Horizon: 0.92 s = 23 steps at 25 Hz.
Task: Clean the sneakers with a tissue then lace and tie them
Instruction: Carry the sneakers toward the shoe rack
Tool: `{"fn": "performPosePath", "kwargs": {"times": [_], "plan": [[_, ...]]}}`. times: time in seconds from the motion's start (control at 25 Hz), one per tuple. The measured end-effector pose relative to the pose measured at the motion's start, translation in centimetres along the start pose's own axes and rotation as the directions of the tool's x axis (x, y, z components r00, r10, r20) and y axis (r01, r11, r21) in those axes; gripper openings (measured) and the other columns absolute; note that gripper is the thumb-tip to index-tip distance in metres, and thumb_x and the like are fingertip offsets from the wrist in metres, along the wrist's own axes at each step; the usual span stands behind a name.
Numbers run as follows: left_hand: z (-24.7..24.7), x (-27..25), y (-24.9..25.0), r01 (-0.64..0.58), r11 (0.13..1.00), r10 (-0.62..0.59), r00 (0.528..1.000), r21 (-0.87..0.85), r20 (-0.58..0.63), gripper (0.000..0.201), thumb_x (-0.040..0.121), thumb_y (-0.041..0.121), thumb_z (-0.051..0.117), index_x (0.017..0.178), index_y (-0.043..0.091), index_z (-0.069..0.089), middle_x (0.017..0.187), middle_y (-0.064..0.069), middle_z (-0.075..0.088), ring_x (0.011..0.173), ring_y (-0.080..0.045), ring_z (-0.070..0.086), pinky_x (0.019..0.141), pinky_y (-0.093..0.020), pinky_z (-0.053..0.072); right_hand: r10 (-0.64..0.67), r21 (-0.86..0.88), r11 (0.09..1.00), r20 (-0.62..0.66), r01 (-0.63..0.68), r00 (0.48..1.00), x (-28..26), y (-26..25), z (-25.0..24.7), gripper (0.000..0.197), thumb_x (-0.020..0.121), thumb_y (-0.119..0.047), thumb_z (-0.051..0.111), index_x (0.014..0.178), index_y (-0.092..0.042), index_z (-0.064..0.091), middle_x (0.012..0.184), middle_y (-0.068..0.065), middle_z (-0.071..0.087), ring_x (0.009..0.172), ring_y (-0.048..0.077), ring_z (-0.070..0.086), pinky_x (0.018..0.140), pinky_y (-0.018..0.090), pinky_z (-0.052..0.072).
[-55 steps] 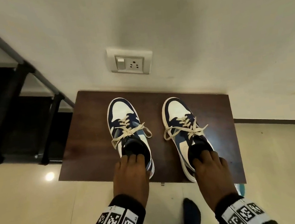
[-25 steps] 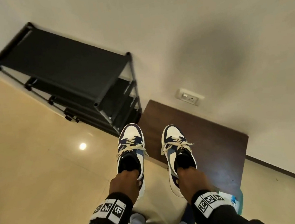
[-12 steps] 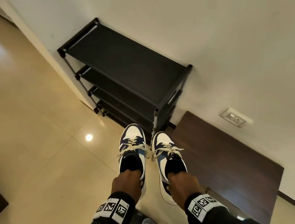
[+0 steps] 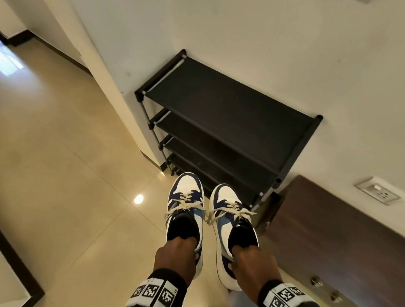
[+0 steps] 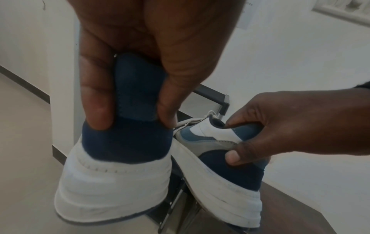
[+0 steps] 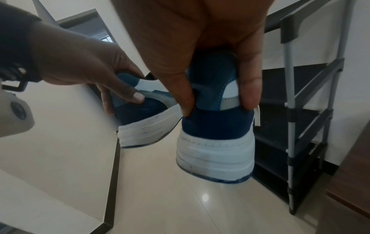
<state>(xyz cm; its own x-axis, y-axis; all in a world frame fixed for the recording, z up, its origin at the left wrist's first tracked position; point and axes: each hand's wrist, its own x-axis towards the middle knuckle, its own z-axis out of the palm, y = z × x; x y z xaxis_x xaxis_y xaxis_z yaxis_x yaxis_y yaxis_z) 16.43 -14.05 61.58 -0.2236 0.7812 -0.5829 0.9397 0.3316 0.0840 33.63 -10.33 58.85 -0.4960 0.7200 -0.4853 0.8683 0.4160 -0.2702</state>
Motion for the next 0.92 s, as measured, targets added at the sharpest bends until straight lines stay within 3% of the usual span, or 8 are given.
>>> {"fn": "performPosePath", "kwargs": {"times": [0.32, 0.44, 0.64, 0.92], "plan": [[-5.9, 7.4, -5.9, -0.093, 0.994, 0.094, 0.995, 0.062, -0.022, 0.025, 0.097, 0.029, 0.047, 0.119, 0.021, 0.055, 0.111, -0.003, 0.066, 0.102, -0.025, 0.063, 0.083, -0.031, 0.048, 0.099, 0.062, 0.994, -0.086, -0.093, 0.991, 8.4, -4.9, -1.7, 0.020, 0.094, -0.030, 0.046, 0.110, -0.022, 0.053, 0.104, 0.001, 0.065, 0.098, 0.021, 0.061, 0.076, 0.033, 0.052], [-8.0, 9.9, -7.6, -0.137, 0.987, 0.141, 0.989, 0.083, -0.039, 0.025, 0.097, 0.029, 0.046, 0.119, 0.020, 0.055, 0.110, -0.004, 0.065, 0.102, -0.025, 0.063, 0.084, -0.032, 0.049, 0.158, 0.074, 0.986, -0.125, -0.149, 0.980, 10.4, -6.7, -2.9, 0.016, 0.084, -0.034, 0.061, 0.096, -0.023, 0.060, 0.085, 0.003, 0.067, 0.085, 0.018, 0.064, 0.061, 0.034, 0.054], [-10.3, 13.3, -9.6, -0.242, 0.965, 0.245, 0.969, 0.102, -0.017, 0.024, 0.097, 0.029, 0.047, 0.118, 0.020, 0.055, 0.111, -0.003, 0.065, 0.102, -0.025, 0.063, 0.085, -0.032, 0.049, 0.263, 0.162, 0.958, -0.150, -0.238, 0.953, 12.8, -9.8, -3.8, 0.022, 0.096, -0.029, 0.043, 0.112, -0.021, 0.055, 0.105, 0.001, 0.065, 0.104, 0.021, 0.058, 0.077, 0.033, 0.051], [-12.4, 20.4, -11.7, -0.458, 0.876, 0.465, 0.885, 0.148, -0.015, 0.028, 0.096, 0.022, 0.046, 0.124, 0.020, 0.050, 0.114, -0.005, 0.064, 0.105, -0.027, 0.061, 0.086, -0.035, 0.048, 0.510, 0.219, 0.854, -0.168, -0.472, 0.844, 18.7, -14.1, -4.9, 0.024, 0.096, -0.028, 0.040, 0.117, -0.022, 0.051, 0.110, 0.000, 0.063, 0.106, 0.020, 0.057, 0.082, 0.033, 0.051]]}}
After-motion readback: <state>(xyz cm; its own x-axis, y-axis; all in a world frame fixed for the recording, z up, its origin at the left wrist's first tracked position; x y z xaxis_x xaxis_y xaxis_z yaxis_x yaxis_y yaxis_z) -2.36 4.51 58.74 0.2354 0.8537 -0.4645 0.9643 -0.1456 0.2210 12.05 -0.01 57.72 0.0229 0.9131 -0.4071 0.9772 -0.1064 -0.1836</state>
